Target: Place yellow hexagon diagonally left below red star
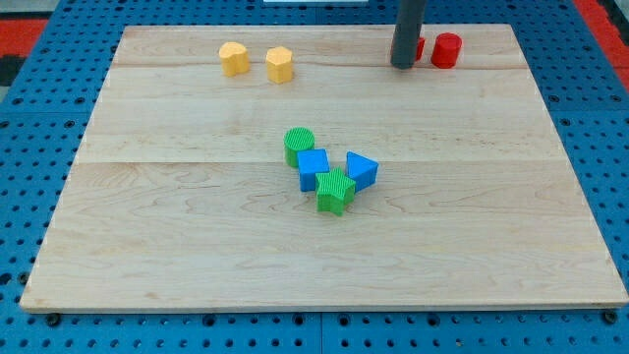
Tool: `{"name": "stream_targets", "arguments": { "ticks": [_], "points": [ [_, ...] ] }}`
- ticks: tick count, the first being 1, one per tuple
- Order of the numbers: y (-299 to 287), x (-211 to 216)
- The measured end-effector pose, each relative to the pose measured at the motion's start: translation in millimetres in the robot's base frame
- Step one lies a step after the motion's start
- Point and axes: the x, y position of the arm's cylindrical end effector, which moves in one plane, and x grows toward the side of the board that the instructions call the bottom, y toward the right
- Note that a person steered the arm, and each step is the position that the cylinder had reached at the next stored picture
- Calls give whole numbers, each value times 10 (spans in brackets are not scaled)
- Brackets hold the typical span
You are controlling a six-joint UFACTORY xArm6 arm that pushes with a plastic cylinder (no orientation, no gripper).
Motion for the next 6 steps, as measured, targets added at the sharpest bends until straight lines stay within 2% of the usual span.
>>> {"name": "stream_targets", "arguments": {
  "ticks": [1, 2, 3, 4, 5, 6],
  "points": [
    [-78, 99],
    [-663, 578],
    [-1673, 1016],
    [-2133, 808],
    [-2176, 359],
    [-2081, 185]
  ]
}}
